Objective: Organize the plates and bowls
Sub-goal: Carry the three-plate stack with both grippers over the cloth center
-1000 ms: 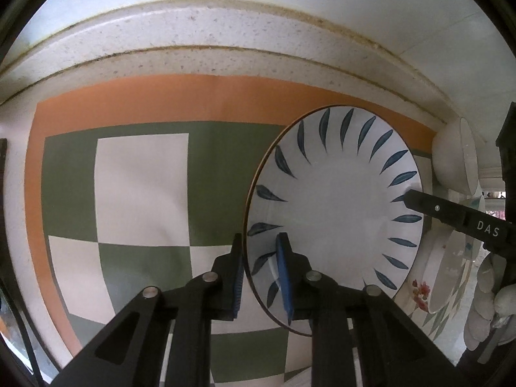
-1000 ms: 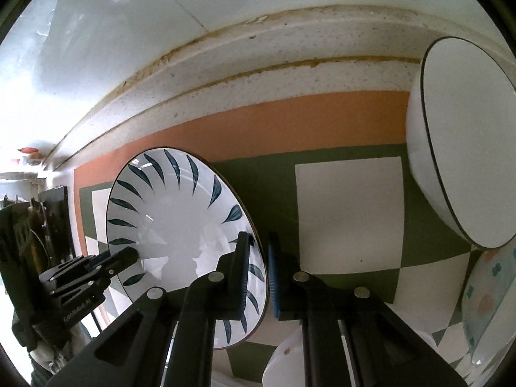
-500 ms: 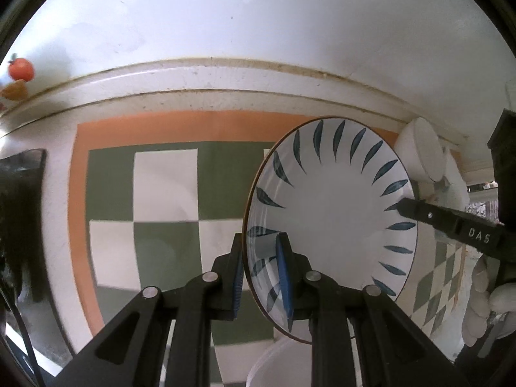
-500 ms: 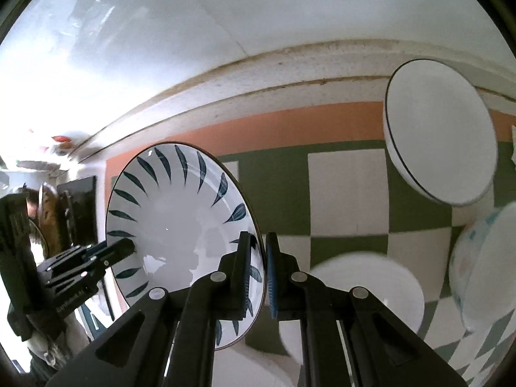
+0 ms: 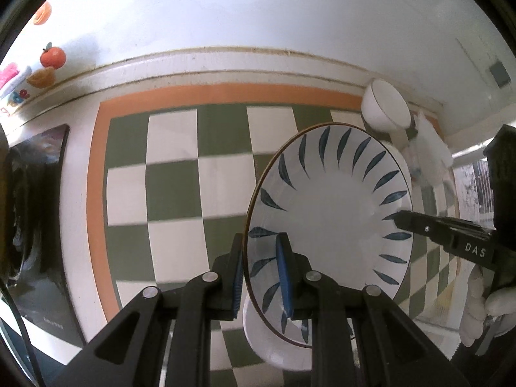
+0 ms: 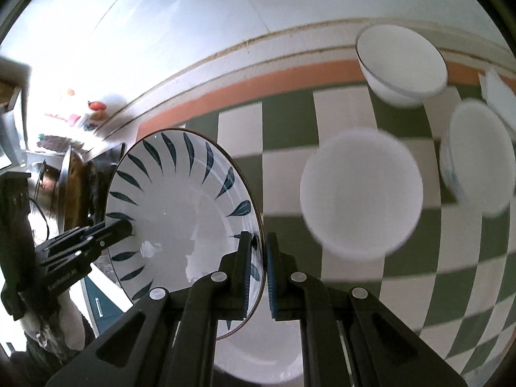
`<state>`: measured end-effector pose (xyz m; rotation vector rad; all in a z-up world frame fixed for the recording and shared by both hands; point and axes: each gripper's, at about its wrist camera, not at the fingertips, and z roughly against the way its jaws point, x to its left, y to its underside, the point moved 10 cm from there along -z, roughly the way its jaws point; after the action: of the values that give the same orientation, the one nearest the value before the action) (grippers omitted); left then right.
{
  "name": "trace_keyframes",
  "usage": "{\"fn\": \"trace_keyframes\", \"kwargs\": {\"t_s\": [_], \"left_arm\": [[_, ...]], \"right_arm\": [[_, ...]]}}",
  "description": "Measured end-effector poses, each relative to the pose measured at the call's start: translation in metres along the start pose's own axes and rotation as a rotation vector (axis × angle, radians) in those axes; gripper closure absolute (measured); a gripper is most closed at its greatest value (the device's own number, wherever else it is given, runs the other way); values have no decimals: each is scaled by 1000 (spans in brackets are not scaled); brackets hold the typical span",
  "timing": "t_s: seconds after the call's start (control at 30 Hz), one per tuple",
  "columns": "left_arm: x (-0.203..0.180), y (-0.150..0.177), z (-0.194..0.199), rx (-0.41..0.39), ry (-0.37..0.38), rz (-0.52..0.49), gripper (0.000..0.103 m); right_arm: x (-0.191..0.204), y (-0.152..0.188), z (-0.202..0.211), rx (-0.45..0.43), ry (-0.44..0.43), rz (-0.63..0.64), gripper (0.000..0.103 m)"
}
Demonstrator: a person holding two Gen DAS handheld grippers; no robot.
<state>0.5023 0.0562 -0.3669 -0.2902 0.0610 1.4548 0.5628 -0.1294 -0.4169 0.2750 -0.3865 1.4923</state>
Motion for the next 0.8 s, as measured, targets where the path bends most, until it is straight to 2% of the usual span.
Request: {"fn": "trace_keyframes", "kwargs": {"t_s": [0.17,0.4,0.53,0.8], "left_arm": [[-5,33,-3,27,0,-16,86],[-11,73,-31,93,-24,-47,86],[-11,87,-51,135,-21,-35,85],[-13,97,-70,160,-33,-19,85]], "right_arm": [[0,46,-2,16,-15,-13,93],[-17,104,-20,53,-28,-65,93],[-29,121,-35,77,-14,-79,93],[-44,136,-55,101,15,-90,93]]}}
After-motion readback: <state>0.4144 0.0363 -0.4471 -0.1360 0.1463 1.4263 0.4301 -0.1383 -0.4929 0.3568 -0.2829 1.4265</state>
